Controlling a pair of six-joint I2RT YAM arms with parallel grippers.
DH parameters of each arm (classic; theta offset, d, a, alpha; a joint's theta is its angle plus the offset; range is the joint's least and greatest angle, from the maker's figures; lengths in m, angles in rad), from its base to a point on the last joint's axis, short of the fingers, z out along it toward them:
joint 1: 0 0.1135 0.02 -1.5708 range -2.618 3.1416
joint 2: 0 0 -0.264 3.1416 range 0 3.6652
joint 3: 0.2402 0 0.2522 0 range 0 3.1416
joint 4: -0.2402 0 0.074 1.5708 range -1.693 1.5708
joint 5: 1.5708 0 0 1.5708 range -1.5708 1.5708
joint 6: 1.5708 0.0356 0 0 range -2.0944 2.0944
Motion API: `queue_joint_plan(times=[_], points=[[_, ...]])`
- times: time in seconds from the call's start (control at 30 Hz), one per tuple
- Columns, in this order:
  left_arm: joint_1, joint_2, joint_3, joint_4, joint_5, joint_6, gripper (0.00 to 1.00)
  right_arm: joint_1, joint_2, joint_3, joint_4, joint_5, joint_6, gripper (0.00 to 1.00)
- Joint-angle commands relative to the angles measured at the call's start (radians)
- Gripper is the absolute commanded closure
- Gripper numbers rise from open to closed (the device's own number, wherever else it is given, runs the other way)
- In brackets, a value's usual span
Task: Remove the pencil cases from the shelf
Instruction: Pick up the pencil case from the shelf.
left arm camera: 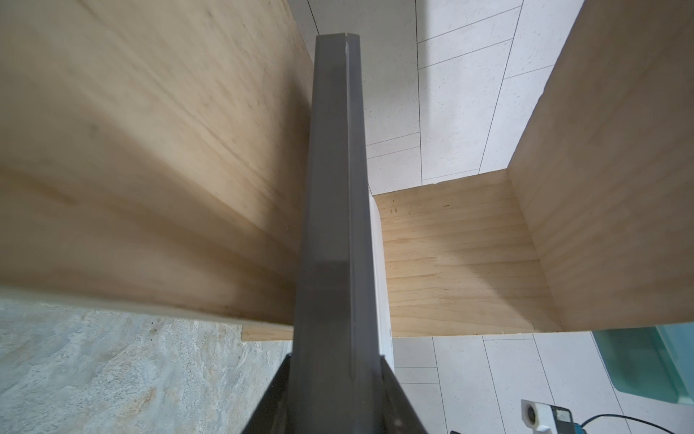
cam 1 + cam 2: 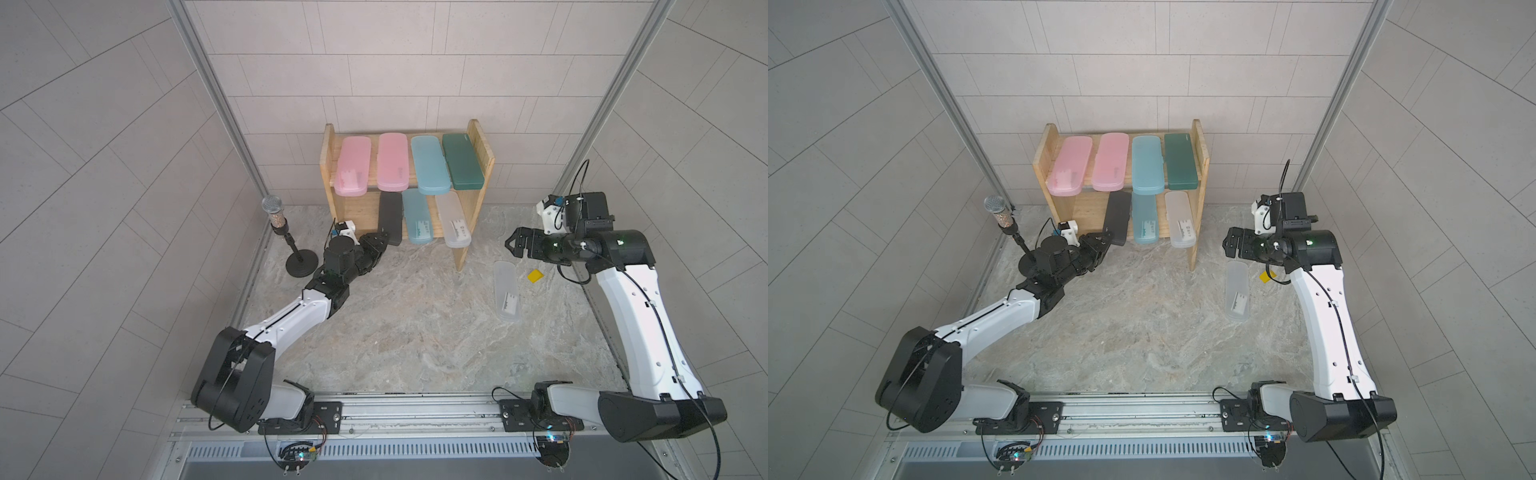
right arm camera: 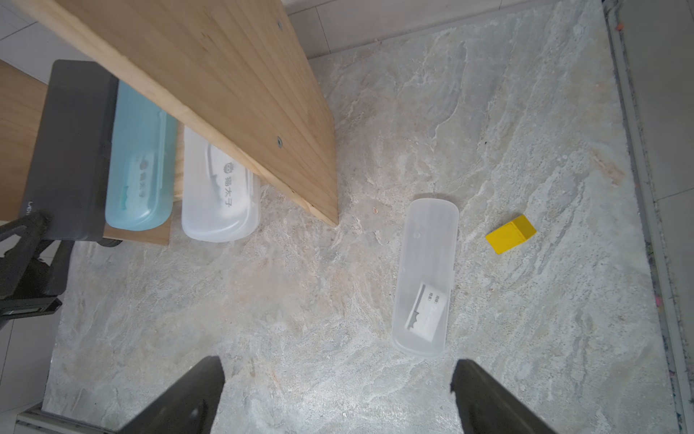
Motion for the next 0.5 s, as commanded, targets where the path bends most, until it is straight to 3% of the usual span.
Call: queue_joint_plan(times=[0.0,0.2,0.3,0.47], points=[[0.003,-0.060,-0.035,-0.010,0.001,0.030,0.80,0.020,-0.010,0.042,-0.037,0.019,-0.002,0.00],[0.002,-0.216,-0.132,-0.072,-0.013,0.144,1.00,0.119,-0.058,0.023,0.023,0.005,0.098,0.00],[0.003,-0.324,-0.209,-0.069,-0.020,0.213,1.00,0.240,-0.128,-0.074,0.174,-0.008,0.235,0.00],[0.003,-0.498,-0.350,-0.007,0.014,0.343,1.00,0.467,-0.200,-0.205,0.421,0.106,0.442,0.00]])
